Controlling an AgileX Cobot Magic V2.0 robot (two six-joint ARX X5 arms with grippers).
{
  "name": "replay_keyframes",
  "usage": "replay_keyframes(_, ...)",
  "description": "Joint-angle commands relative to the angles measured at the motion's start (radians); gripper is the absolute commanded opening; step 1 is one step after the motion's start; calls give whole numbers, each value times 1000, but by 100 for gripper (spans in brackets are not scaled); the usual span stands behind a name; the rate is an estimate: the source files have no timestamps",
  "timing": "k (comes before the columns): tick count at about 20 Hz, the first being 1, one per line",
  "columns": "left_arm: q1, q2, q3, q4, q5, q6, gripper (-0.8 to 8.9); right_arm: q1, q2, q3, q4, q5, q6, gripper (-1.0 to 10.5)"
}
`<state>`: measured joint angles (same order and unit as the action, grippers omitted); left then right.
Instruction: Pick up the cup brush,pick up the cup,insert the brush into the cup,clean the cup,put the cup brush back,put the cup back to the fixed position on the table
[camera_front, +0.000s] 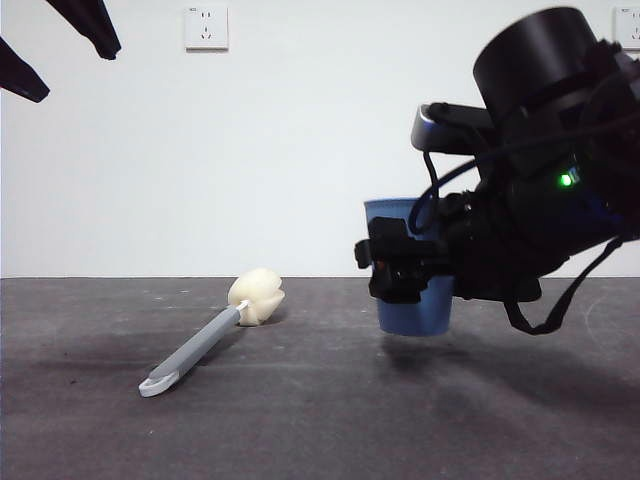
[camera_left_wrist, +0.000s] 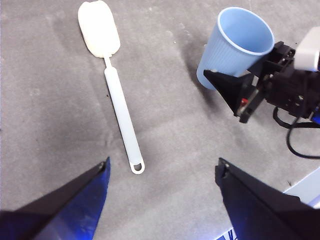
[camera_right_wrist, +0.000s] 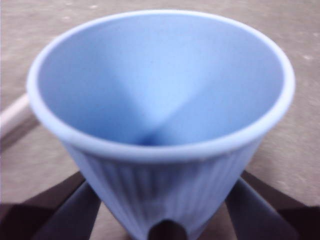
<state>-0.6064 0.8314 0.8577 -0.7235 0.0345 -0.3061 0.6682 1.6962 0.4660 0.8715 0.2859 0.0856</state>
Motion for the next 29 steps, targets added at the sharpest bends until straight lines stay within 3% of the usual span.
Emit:
replay_keyframes(1,-3,-3,-5,5,0,15,354,-24,37,-1,40,-50,3,-13)
replay_keyframes(8,-3,-3,-5,-3,-4,16,355,-79,100,42,34,-129,3,-12)
replay_keyframes(13,-3,-3,-5,-3,-7,19,355,-83,100,42,-108,-132,3,11)
replay_keyframes(14,-3,-3,-5,-3,-7,19,354,-83,100,42,-118,-132,3,56)
replay_keyframes(17,-3,-3,-5,-4,-6,19,355,-83,100,42,-119,-197,8,373)
replay_keyframes(18,-3,-3,-5,-5,-6,19,355,-83,100,42,-122,-207,21,431)
replay_keyframes(21,-3,-3,-5,-6,-6,19,355,-83,99,42,-150,-207,23,452)
replay_keyframes(24,-3,-3,-5,-13,-6,19,355,-83,95,42,-174,-209,23,545)
replay_keyframes(29,-3,-3,-5,-30,-7,19,355,-78,27,42,-248,-208,48,545)
